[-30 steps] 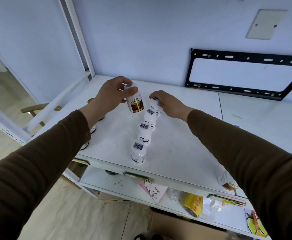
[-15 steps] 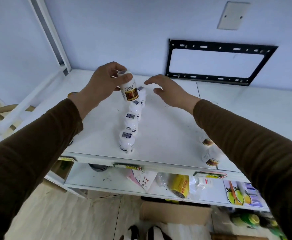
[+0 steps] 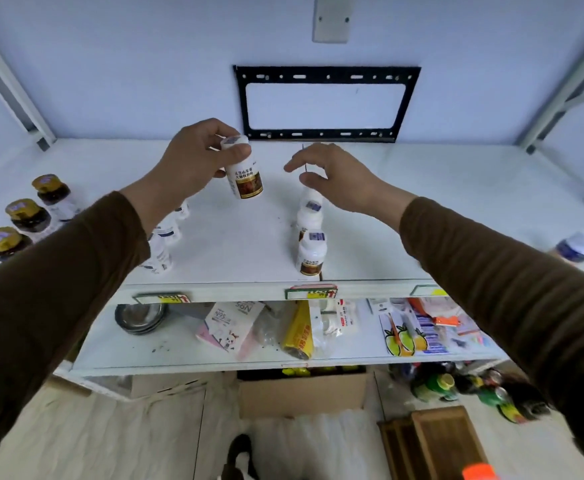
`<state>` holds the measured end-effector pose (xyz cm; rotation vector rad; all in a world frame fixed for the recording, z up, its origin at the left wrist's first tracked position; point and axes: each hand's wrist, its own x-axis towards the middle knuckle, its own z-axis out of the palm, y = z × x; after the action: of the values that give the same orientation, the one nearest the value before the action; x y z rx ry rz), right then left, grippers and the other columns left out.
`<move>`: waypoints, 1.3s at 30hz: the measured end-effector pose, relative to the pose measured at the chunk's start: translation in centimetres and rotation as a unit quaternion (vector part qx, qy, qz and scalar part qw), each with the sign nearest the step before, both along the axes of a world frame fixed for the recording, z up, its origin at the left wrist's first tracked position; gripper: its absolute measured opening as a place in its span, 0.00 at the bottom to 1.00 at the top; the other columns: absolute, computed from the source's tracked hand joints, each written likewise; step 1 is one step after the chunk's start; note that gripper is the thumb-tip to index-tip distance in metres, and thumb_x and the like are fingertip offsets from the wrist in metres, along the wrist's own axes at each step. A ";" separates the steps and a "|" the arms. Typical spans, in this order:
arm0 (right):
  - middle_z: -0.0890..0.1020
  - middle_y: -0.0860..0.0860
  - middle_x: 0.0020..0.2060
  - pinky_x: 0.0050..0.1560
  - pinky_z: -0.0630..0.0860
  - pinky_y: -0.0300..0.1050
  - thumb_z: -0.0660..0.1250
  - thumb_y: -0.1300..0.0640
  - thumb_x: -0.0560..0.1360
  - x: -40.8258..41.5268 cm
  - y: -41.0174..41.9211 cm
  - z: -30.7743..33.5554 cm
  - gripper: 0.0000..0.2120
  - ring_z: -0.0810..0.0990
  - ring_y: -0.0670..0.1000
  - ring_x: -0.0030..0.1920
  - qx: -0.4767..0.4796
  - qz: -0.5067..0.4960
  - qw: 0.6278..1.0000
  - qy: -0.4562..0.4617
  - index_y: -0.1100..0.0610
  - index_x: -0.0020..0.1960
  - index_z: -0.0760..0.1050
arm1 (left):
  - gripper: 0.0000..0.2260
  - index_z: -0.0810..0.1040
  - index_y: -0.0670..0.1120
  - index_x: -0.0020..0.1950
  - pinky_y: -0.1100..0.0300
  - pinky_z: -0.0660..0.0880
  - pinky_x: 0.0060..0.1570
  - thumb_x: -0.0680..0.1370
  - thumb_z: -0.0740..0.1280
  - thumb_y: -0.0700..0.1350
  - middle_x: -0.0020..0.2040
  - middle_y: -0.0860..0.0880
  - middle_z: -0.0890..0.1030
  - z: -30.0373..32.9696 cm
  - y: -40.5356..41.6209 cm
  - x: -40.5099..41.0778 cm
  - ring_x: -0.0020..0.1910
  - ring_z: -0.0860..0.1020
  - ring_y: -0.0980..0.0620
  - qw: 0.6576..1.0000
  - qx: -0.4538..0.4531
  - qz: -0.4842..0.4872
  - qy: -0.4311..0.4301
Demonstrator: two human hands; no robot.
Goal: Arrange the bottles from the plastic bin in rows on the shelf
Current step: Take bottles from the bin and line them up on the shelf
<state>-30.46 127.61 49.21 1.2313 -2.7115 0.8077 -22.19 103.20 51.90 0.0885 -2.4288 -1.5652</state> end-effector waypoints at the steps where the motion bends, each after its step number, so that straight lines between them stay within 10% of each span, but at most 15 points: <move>1: 0.78 0.46 0.59 0.64 0.70 0.50 0.63 0.56 0.79 0.4 1.4 0.0 0.12 0.74 0.50 0.61 0.000 -0.002 1.000 0.002 0.45 0.60 0.78 | 0.10 0.79 0.47 0.55 0.50 0.81 0.53 0.76 0.74 0.48 0.51 0.48 0.83 0.0 1.2 0.1 0.48 0.82 0.51 1.000 -0.002 0.000 0.002; 14: 0.79 0.47 0.58 0.63 0.69 0.47 0.63 0.56 0.80 0.5 9.9 -0.6 0.12 0.74 0.51 0.61 -0.012 -0.049 0.999 -0.013 0.48 0.62 0.77 | 0.13 0.78 0.45 0.59 0.68 0.78 0.41 0.77 0.73 0.47 0.47 0.57 0.81 0.8 9.6 -3.4 0.40 0.80 0.64 1.000 -0.015 -0.010 0.021; 23: 0.80 0.46 0.59 0.57 0.67 0.40 0.63 0.56 0.80 -3.4 11.4 -1.4 0.12 0.74 0.49 0.59 -0.005 -0.006 1.000 -0.027 0.49 0.63 0.77 | 0.16 0.76 0.46 0.62 0.54 0.78 0.59 0.76 0.73 0.47 0.58 0.49 0.80 -0.4 12.2 -9.4 0.55 0.79 0.51 0.995 -0.043 0.078 0.038; 39: 0.80 0.46 0.60 0.56 0.70 0.40 0.63 0.54 0.80 -11.2 13.6 -3.2 0.12 0.77 0.47 0.59 0.038 0.039 0.992 -0.118 0.48 0.63 0.76 | 0.18 0.78 0.44 0.59 0.52 0.75 0.54 0.73 0.77 0.48 0.55 0.46 0.79 -6.4 13.3 -18.1 0.51 0.77 0.47 0.965 -0.192 0.092 -0.153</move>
<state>-41.64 141.19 45.96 1.3459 -2.9196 0.9211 -40.28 116.46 45.54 0.5014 -2.8153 -1.0434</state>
